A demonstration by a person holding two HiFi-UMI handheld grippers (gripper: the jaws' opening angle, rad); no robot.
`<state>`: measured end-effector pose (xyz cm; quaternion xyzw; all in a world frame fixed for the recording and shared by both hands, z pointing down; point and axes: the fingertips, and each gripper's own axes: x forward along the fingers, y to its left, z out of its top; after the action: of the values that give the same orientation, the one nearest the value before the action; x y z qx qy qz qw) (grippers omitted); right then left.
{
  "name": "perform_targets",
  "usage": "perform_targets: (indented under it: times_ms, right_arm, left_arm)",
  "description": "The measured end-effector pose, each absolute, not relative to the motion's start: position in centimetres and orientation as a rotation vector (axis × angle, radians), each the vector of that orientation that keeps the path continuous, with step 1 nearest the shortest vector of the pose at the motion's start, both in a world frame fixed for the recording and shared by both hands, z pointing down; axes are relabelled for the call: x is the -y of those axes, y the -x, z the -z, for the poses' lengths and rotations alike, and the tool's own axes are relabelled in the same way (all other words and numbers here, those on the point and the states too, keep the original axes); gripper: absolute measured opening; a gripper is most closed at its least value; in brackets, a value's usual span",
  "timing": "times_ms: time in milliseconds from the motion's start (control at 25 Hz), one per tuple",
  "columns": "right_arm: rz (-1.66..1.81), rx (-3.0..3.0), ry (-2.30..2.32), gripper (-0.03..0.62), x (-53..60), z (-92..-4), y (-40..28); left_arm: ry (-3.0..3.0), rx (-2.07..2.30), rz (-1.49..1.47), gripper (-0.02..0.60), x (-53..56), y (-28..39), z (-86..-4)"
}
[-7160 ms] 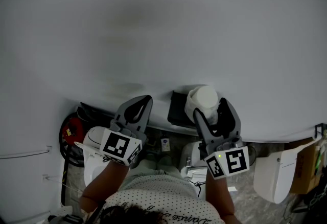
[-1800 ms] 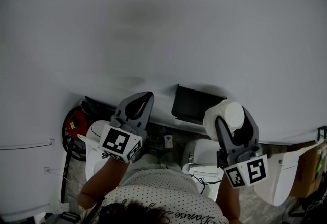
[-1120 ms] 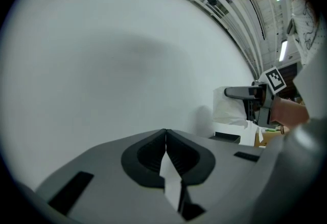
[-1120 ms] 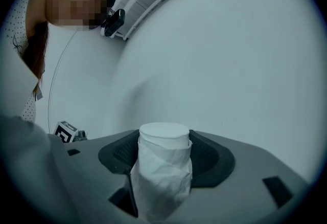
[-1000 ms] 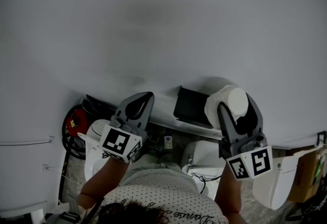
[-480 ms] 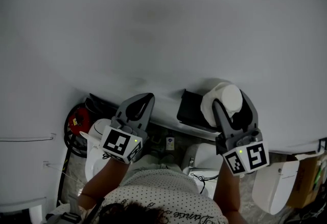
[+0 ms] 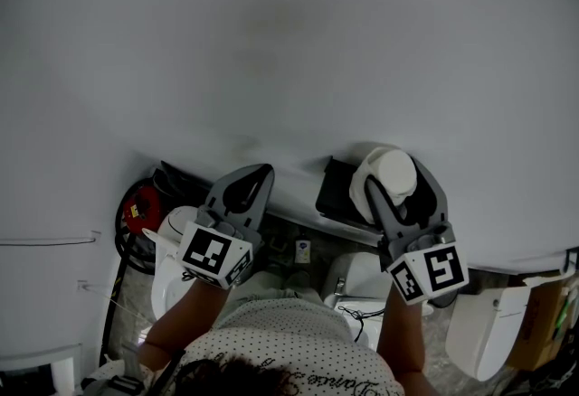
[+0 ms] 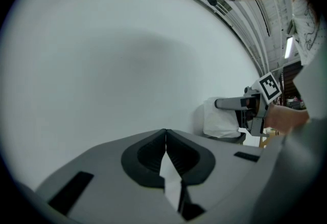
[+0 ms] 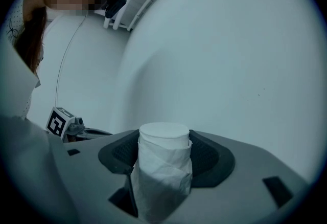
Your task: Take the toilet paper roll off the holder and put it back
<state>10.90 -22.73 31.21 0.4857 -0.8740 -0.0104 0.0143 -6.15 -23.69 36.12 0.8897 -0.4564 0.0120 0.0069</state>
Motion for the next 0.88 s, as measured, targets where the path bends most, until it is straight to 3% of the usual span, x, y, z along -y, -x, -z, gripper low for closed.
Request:
perform_targets:
  times_ms: [880]
  right_arm:
    - [0.035,2.629,-1.374,0.293,23.7,-33.5,-9.3]
  left_arm:
    - [-2.789,1.416,-0.048,0.005,23.7,5.8,-36.1]
